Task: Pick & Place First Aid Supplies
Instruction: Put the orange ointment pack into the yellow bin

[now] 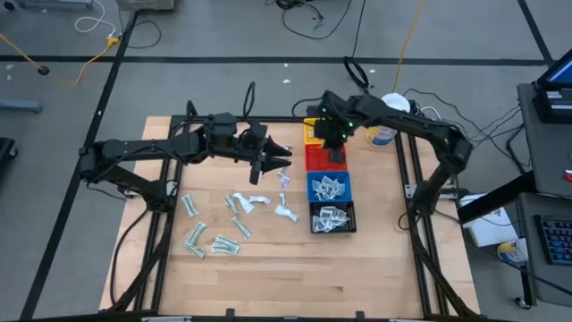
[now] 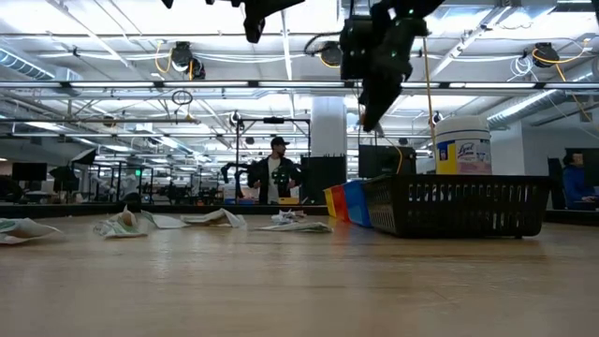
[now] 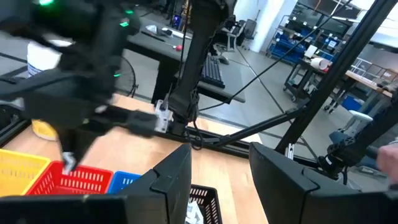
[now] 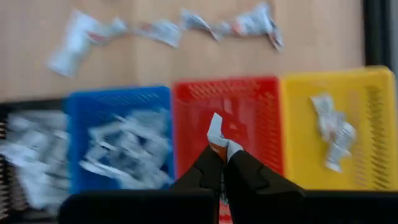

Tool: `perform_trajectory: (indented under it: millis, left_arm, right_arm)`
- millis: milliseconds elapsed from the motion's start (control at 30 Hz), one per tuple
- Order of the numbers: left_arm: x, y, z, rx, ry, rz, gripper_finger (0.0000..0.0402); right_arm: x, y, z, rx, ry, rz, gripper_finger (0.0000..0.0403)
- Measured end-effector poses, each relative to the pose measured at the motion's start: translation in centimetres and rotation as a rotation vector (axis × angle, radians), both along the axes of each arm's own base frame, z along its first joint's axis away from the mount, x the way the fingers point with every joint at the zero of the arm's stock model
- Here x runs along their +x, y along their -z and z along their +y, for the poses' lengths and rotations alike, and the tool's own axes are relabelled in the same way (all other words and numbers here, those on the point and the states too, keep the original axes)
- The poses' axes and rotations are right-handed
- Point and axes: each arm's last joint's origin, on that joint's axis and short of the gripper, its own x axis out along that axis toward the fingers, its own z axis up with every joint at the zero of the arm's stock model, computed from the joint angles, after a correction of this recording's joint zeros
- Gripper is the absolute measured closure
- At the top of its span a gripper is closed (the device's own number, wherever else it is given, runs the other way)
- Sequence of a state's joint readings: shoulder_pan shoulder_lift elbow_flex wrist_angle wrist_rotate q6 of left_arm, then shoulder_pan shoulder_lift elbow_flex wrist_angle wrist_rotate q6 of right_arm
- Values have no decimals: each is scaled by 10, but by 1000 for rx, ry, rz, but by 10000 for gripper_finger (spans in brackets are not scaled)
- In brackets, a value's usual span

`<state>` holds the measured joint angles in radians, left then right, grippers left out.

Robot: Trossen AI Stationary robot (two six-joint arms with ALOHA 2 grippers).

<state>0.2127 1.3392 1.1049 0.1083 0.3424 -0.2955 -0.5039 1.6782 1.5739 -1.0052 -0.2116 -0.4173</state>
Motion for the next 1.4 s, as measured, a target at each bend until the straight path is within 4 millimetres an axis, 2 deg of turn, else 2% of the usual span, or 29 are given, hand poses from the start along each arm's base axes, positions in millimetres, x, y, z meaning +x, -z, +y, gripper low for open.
perform_trajectory:
  millis: [233, 433, 600, 667, 800, 933, 1033, 1233, 1400]
  left_arm:
    - [0, 0, -1, -2, 17, -2, 236]
    - [0, 0, -1, -2, 18, 0, 236]
    - [0, 0, -1, -3, 19, 3, 236]
    - [0, 1, -1, -4, 19, 7, 236]
    - [0, 1, -1, -4, 19, 7, 236]
    - [0, 1, -1, -4, 19, 7, 236]
    - [0, 1, -1, -4, 19, 7, 236]
    - [0, 1, -1, -18, 14, 9, 236]
    - [0, 1, -1, -26, 13, 18, 236]
  right_arm:
    - [11, 9, -48, -52, 2, 98, 403]
    - [17, 7, -90, -85, 36, 122, 403]
    - [13, 7, -111, -104, 81, 91, 403]
    - [12, 16, -115, -107, 91, 89, 403]
    - [12, 47, -116, -98, 90, 99, 403]
    - [12, 78, -112, -103, 80, 105, 401]
    - [11, 96, -107, -164, 42, 164, 384]
    - [12, 100, -104, -185, 25, 180, 301]
    - [12, 93, -104, -192, 67, 157, 238]
